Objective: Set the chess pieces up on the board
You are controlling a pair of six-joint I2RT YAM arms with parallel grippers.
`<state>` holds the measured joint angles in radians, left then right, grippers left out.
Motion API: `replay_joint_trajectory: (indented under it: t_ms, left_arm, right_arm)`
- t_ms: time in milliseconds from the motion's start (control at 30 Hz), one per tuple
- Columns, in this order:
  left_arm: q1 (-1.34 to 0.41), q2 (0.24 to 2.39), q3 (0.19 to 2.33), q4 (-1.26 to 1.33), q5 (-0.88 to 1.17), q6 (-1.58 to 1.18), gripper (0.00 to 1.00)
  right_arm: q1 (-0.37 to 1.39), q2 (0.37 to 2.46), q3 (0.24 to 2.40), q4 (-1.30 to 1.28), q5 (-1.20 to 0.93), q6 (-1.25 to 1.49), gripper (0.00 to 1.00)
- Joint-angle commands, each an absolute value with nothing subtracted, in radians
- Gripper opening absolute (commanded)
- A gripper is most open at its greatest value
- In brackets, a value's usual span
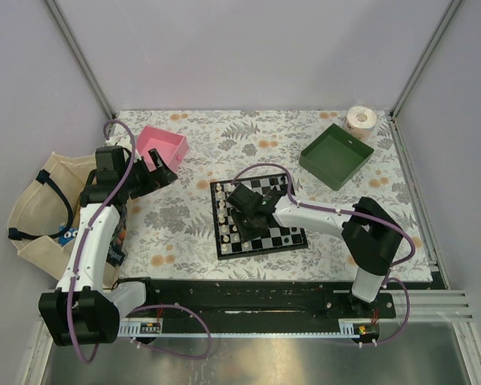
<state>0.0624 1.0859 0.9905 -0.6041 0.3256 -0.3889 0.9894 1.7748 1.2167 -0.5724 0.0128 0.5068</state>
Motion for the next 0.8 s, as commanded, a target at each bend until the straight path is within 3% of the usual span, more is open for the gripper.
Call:
replay_joint_trajectory:
  t_ms: [0,767]
  left_arm:
    - [0.066,1.075,0.997,-0.574,0.35,-0.379,0.99]
    - [0.066,1.08,0.997,-0.574,0.35,-0.38,0.99]
  right_arm:
    - [1.0,1.767,1.221,-0.569,0.003,0.52,0.36]
    - [1.0,1.802,1.235,-0.594,-0.014,0.511,0.31]
